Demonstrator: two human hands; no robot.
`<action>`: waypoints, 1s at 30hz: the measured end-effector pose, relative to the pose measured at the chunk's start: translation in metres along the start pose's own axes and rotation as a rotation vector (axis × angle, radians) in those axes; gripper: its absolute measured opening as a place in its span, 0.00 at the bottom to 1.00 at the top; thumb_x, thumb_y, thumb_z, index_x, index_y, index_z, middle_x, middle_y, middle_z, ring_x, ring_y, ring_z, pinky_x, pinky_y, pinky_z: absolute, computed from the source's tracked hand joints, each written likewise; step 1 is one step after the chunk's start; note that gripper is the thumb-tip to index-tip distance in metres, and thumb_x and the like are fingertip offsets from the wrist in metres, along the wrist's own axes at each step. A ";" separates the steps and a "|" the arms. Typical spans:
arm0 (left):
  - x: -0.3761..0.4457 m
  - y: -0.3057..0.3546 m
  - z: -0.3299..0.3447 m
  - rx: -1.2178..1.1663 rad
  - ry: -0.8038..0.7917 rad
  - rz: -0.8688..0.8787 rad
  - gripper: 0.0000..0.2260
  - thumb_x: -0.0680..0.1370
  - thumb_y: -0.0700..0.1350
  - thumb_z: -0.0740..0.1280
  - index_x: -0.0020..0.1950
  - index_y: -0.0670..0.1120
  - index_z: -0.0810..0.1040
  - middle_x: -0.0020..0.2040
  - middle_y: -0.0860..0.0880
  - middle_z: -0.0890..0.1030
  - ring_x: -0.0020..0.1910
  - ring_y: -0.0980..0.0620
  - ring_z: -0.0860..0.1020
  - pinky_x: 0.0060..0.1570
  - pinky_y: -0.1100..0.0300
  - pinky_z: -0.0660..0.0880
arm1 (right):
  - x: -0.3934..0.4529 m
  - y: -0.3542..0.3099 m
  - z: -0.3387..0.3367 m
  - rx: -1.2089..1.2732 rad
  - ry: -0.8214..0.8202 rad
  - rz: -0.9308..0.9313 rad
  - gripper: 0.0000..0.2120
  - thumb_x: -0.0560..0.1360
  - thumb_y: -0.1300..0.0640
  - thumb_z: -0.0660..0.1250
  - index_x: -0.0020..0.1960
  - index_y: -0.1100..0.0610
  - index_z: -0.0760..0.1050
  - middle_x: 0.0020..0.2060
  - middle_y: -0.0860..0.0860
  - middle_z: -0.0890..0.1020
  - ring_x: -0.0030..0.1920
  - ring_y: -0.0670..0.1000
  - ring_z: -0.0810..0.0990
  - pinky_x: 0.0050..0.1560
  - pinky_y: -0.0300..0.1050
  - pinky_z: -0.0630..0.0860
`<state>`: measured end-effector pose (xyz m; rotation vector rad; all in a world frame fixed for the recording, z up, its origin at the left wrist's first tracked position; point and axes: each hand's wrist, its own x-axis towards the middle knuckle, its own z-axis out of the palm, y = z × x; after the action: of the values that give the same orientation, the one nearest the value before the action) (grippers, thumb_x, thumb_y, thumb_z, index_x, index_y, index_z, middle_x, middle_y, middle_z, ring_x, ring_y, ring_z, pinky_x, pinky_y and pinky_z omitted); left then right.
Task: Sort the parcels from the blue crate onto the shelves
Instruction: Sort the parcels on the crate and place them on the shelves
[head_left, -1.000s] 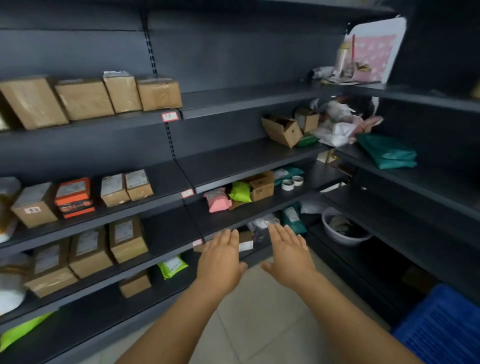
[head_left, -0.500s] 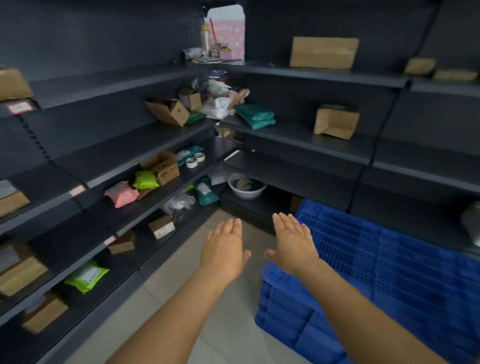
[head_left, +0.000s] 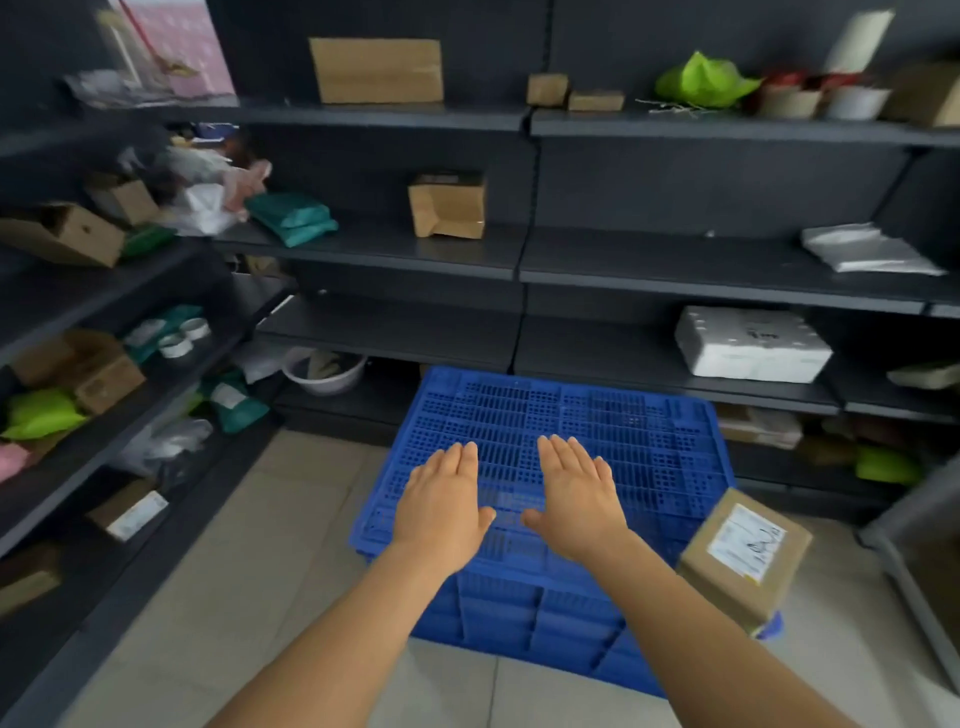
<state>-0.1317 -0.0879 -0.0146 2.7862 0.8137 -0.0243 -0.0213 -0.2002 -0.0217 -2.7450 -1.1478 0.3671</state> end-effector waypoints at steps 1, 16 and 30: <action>0.004 0.018 0.007 -0.001 -0.011 0.016 0.35 0.81 0.55 0.60 0.79 0.46 0.43 0.79 0.48 0.49 0.78 0.49 0.49 0.76 0.54 0.49 | -0.002 0.020 -0.002 0.004 -0.006 0.016 0.42 0.78 0.45 0.63 0.79 0.56 0.38 0.78 0.50 0.44 0.78 0.52 0.39 0.76 0.53 0.41; 0.074 0.224 0.121 0.001 -0.275 0.205 0.37 0.80 0.56 0.61 0.79 0.47 0.42 0.79 0.48 0.49 0.78 0.48 0.51 0.75 0.53 0.51 | -0.023 0.262 0.027 0.194 0.008 0.343 0.44 0.76 0.43 0.64 0.78 0.55 0.39 0.78 0.50 0.46 0.78 0.52 0.42 0.77 0.52 0.45; 0.137 0.266 0.251 -0.087 -0.582 0.171 0.45 0.73 0.49 0.73 0.79 0.48 0.45 0.76 0.49 0.59 0.72 0.48 0.63 0.69 0.51 0.65 | -0.016 0.339 0.133 0.642 -0.020 0.703 0.50 0.66 0.51 0.75 0.75 0.49 0.43 0.70 0.48 0.61 0.69 0.53 0.64 0.62 0.45 0.65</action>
<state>0.1390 -0.2911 -0.2104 2.5372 0.4159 -0.7103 0.1613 -0.4430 -0.2223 -2.4346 0.0181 0.6892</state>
